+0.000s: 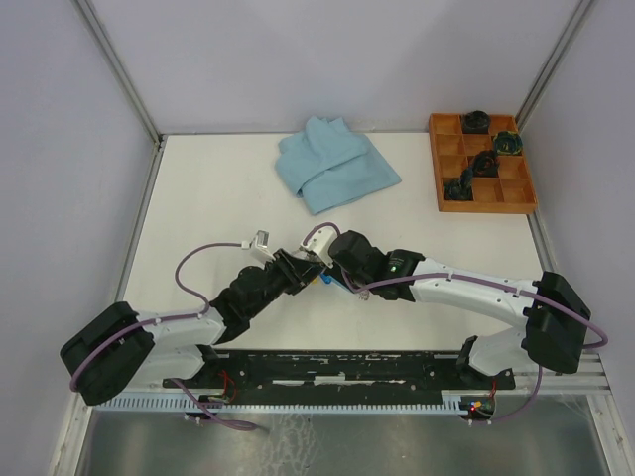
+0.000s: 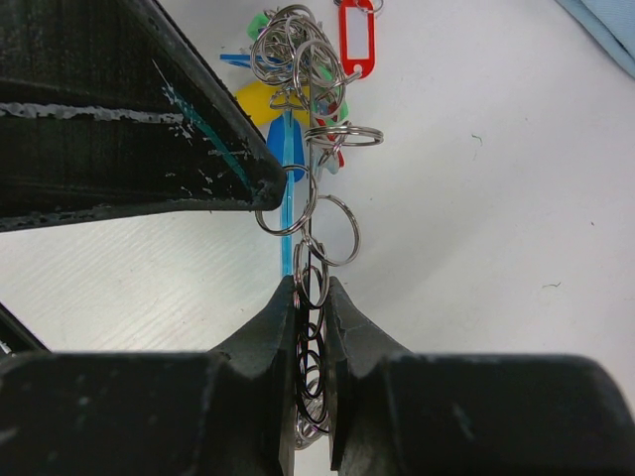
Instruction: Put the keys on the keyring
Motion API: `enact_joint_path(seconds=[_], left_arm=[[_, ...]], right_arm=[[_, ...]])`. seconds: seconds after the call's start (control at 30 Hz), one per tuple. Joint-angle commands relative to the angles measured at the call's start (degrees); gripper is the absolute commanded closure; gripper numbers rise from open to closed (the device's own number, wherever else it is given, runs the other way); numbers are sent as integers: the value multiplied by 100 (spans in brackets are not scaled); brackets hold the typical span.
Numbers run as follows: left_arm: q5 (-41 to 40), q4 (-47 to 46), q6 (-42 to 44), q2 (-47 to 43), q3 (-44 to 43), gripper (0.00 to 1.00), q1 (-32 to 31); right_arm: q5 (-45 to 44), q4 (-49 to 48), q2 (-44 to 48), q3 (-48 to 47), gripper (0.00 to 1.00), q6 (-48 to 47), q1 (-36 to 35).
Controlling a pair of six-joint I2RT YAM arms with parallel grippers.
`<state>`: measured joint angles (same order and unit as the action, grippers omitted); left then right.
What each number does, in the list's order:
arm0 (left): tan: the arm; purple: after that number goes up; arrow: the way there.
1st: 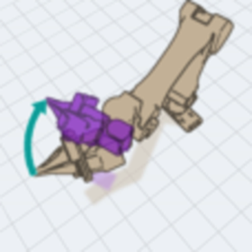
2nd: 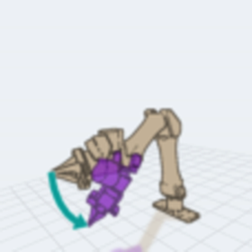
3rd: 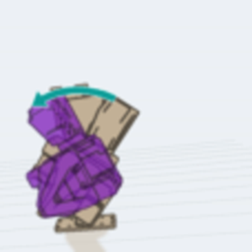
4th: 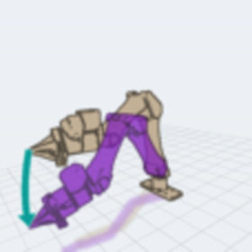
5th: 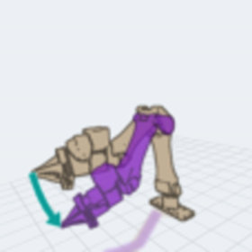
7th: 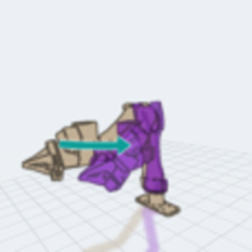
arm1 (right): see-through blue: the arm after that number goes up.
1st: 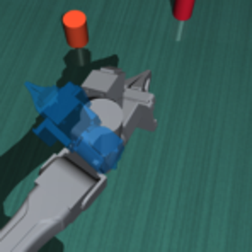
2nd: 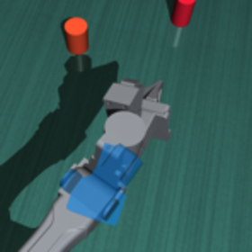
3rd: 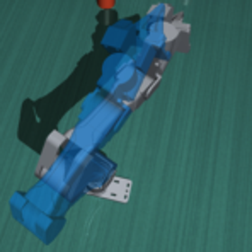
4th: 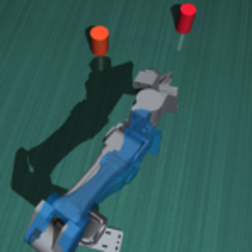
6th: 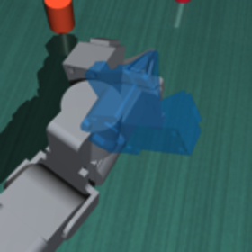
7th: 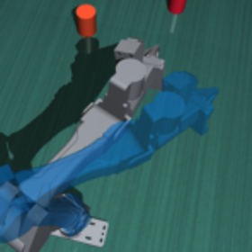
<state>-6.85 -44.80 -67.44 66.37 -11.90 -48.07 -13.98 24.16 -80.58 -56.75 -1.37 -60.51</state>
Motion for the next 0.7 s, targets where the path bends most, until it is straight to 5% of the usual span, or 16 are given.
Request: enact_joint_path(seconds=[0.0, 0.67], left_arm=[[97, -357, -232, 98, -179, 64, 4], [305, -859, -479, 558, -141, 79, -5]], right_arm=[[-41, -376, 21, -143, 99, 39, -23], [-391, -311, -210, -236, 99, -21, -250]])
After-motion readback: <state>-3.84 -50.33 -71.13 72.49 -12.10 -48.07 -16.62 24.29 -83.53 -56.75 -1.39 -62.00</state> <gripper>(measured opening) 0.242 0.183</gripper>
